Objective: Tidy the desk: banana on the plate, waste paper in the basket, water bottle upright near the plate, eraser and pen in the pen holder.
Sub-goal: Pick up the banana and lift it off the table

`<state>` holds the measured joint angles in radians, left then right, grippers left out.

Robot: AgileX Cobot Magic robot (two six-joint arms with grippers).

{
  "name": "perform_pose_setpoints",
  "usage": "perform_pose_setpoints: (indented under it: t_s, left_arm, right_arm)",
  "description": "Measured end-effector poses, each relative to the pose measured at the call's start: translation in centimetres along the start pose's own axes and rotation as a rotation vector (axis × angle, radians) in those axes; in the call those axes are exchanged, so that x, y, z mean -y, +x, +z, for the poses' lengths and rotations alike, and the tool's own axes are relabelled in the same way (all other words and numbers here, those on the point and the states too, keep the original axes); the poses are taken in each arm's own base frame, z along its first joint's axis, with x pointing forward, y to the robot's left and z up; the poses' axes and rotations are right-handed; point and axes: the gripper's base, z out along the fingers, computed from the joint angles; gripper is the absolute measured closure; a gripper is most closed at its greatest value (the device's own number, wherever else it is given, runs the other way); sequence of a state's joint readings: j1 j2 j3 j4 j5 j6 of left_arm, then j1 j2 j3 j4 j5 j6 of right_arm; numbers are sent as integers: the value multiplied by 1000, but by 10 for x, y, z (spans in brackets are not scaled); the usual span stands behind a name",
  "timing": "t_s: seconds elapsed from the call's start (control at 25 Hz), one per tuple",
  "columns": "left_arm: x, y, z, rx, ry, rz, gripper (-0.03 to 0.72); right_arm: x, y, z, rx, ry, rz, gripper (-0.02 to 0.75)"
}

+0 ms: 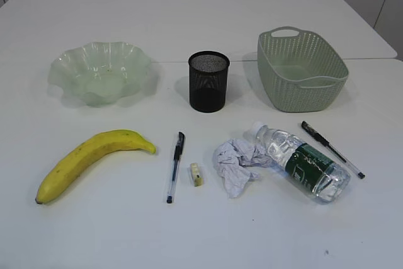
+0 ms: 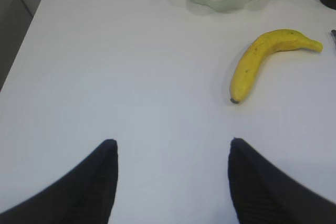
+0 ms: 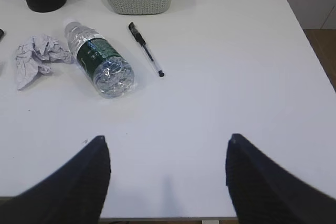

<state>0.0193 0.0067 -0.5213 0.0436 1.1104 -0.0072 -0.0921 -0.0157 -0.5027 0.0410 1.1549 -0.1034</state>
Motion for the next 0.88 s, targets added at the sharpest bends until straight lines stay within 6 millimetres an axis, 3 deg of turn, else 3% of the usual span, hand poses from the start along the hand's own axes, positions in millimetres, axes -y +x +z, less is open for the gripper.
perform_pose_setpoints:
  t_s: [0.88]
  left_arm:
    - [1, 0, 0, 0, 13, -6, 223]
  right_arm:
    - [0, 0, 0, 2, 0, 0, 221]
